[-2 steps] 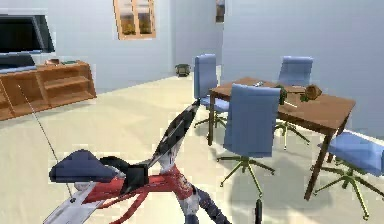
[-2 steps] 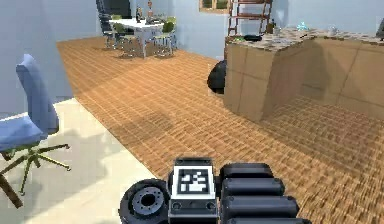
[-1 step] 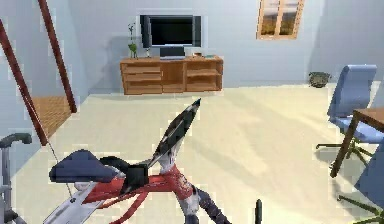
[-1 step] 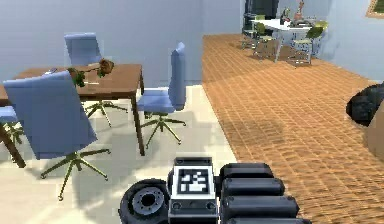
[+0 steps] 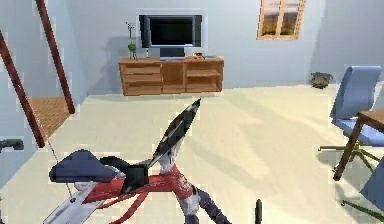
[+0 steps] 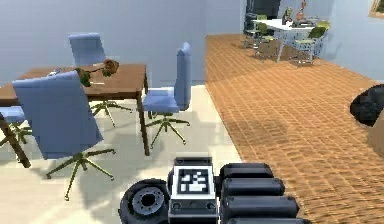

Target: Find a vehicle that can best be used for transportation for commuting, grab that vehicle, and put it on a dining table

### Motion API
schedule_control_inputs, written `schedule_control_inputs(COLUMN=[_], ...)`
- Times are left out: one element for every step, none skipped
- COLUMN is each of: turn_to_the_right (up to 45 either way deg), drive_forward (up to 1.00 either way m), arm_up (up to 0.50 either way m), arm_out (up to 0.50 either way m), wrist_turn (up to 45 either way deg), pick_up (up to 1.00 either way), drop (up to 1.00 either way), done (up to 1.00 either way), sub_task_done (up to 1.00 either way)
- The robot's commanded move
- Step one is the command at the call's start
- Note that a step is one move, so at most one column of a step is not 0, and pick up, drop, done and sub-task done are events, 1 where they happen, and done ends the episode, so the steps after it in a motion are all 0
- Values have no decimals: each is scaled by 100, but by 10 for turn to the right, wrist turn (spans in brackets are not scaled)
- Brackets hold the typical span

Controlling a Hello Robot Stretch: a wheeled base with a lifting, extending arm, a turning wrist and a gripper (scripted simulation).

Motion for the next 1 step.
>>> schedule_control_inputs(turn_to_the_right=[210], drive_forward=[0], arm_up=[0], arm_out=[0], wrist_turn=[0], pick_up=[0], drop=[0], done=[0], sub_task_done=[0])
